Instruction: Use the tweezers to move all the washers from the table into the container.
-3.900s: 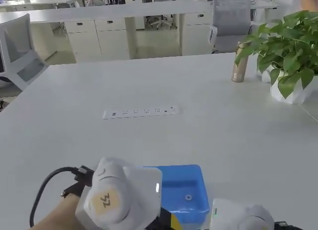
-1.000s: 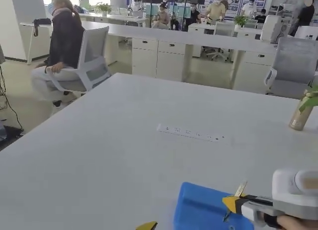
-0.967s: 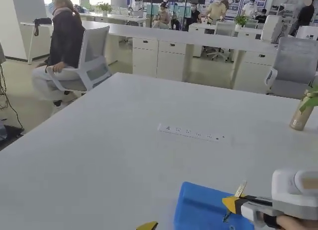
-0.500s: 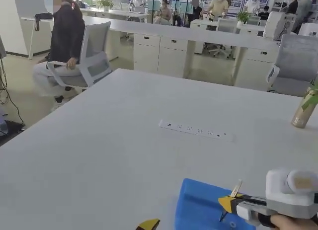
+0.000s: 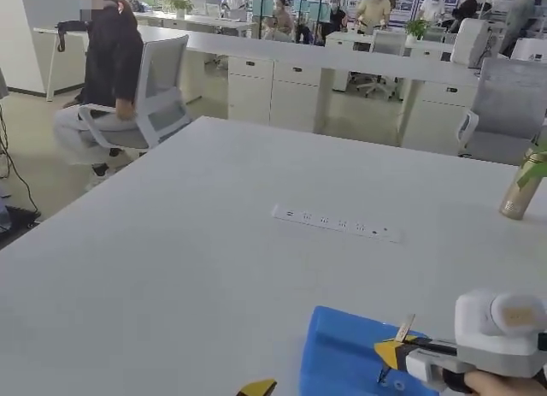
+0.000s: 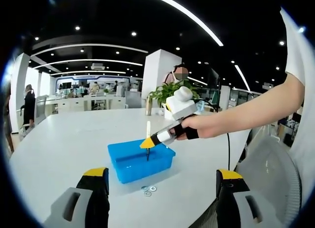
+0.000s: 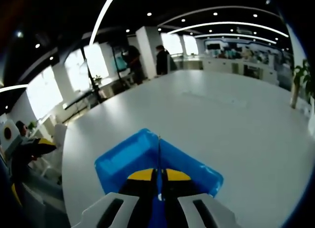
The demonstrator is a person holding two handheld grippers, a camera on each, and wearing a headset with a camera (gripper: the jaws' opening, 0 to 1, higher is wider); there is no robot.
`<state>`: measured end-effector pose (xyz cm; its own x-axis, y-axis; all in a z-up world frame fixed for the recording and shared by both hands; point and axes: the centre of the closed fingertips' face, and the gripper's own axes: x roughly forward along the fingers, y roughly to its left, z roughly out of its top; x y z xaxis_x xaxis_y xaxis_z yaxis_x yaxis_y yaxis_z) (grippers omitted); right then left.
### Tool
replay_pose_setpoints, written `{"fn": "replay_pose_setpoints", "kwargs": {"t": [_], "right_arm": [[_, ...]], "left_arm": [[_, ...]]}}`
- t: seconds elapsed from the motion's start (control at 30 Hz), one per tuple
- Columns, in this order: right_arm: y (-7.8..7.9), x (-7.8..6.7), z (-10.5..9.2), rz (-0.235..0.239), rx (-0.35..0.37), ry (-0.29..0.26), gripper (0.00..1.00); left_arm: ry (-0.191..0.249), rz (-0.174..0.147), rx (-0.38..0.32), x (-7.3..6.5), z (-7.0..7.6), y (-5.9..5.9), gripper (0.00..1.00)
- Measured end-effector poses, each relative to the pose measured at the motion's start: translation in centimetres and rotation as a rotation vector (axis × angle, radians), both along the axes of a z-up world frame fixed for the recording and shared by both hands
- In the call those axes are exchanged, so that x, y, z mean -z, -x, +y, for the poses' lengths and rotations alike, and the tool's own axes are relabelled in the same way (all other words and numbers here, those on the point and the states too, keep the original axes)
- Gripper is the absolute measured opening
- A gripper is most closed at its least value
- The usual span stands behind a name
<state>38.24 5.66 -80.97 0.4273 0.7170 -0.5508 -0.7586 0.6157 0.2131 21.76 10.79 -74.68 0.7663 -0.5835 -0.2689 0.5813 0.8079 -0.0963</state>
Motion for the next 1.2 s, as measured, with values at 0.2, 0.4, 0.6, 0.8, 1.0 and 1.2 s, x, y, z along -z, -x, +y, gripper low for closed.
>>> {"fn": "replay_pose_setpoints", "kwargs": {"t": [0.2, 0.4, 0.6, 0.8, 1.0, 1.2], "right_arm": [[0.3, -0.8, 0.3, -0.013, -0.002, -0.014, 0.04], [1.6, -3.1, 0.8, -0.056, -0.031, -0.051, 0.03], [3.9, -5.7, 1.9, -0.048, -0.082, -0.138, 0.03], [6.6, -6.8, 3.2, -0.021, -0.152, -0.187, 0.03], [8.4, -3.8, 3.7, 0.057, -0.198, -0.154, 0.03], [9.6, -1.0, 4.2, 0.093, -0.21, -0.127, 0.03]], "left_arm": [[-0.005, 0.008, 0.002, 0.2, 0.0, 0.0, 0.91], [-0.008, 0.018, 0.006, 0.5, 0.0, 0.0, 0.89], [0.007, 0.018, 0.003, 0.4, 0.0, -0.1, 0.88], [0.005, 0.021, 0.01, 0.4, -0.1, 0.1, 0.88], [-0.008, 0.028, 0.017, 0.6, -0.1, 0.2, 0.86], [-0.009, 0.034, 0.015, 0.8, -0.1, 0.1, 0.85]]}}
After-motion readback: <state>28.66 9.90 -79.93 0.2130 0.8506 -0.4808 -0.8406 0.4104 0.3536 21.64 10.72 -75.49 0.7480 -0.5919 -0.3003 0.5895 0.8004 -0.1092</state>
